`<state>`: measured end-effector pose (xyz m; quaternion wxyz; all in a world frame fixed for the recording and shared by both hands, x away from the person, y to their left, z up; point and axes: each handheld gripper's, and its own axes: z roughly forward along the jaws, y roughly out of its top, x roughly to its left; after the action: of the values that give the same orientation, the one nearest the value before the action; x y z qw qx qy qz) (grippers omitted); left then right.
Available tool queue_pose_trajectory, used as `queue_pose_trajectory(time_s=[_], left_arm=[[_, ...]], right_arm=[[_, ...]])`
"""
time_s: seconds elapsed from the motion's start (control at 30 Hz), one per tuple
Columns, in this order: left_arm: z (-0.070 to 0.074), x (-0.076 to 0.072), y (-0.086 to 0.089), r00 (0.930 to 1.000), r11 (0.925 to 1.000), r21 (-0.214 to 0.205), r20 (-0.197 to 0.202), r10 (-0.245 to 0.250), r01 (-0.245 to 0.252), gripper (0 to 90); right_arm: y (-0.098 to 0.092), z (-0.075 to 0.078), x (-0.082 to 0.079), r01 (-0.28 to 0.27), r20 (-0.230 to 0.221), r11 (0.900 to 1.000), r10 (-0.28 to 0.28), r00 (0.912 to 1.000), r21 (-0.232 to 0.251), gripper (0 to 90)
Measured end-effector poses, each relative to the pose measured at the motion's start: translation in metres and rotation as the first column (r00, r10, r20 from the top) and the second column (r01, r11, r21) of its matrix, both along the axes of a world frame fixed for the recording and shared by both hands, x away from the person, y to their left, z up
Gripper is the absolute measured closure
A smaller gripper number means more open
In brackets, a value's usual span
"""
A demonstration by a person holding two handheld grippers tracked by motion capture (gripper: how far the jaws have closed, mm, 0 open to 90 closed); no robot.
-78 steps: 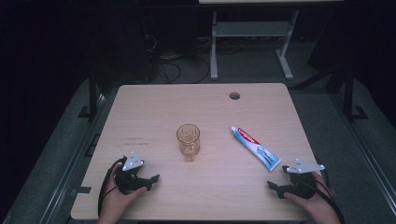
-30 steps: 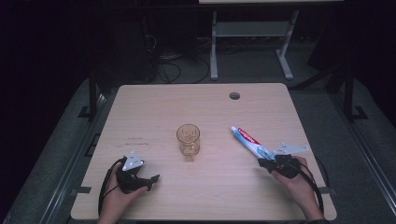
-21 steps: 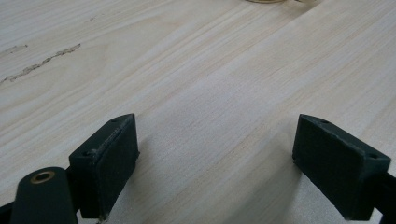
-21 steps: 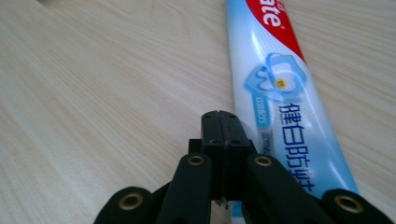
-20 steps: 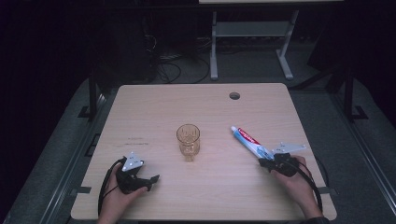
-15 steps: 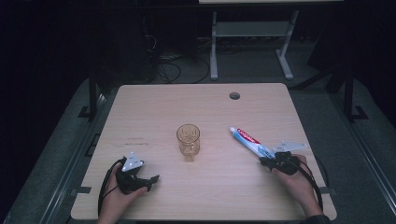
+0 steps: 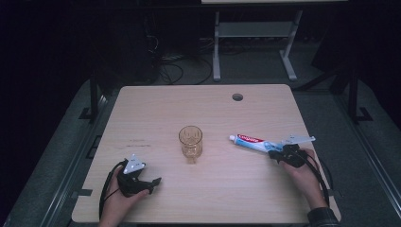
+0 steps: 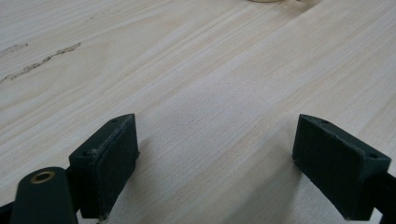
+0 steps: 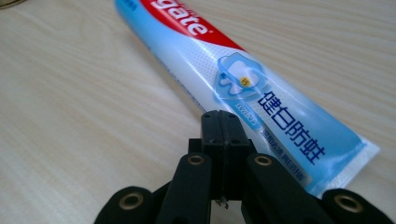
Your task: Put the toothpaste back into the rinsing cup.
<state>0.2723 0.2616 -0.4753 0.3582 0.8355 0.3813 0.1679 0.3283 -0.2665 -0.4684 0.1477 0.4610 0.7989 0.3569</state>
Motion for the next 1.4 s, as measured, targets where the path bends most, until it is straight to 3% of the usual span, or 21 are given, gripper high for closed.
queue_pose_trajectory(time_s=[0.47, 0.8, 0.97, 1.13, 1.4], left_arm=[[0.0, 0.0, 0.0, 1.0, 1.0, 0.001, -0.002, 0.0, 0.0, 13.4], [0.0, 0.0, 0.0, 1.0, 1.0, 0.001, -0.003, 0.001, 0.0, 13.4], [0.0, -0.001, 0.0, 1.0, 1.0, 0.001, -0.002, 0.0, 0.0, 13.4], [0.0, -0.001, 0.0, 1.0, 1.0, 0.001, -0.002, 0.0, 0.0, 13.4], [0.0, -0.001, 0.0, 1.0, 1.0, 0.001, -0.003, -0.001, 0.001, 13.4]], right_arm=[[-0.01, -0.001, 0.034, 0.07, 0.016, 0.9976, -0.07, 0.9974, -0.001, 90.0], [-0.01, 0.002, 0.038, 0.07, 0.03, 0.9975, -0.07, 0.9971, -0.001, 90.0], [-0.006, 0.009, 0.032, 0.046, 0.038, 0.9988, -0.046, 0.9982, 0.018, 90.0], [0.004, 0.025, 0.026, 0.011, 0.052, 0.9974, -0.015, 0.9985, 0.071, 90.0], [0.028, 0.045, 0.029, -0.039, 0.077, 0.9941, 0.031, 0.9965, 0.102, 90.0]])
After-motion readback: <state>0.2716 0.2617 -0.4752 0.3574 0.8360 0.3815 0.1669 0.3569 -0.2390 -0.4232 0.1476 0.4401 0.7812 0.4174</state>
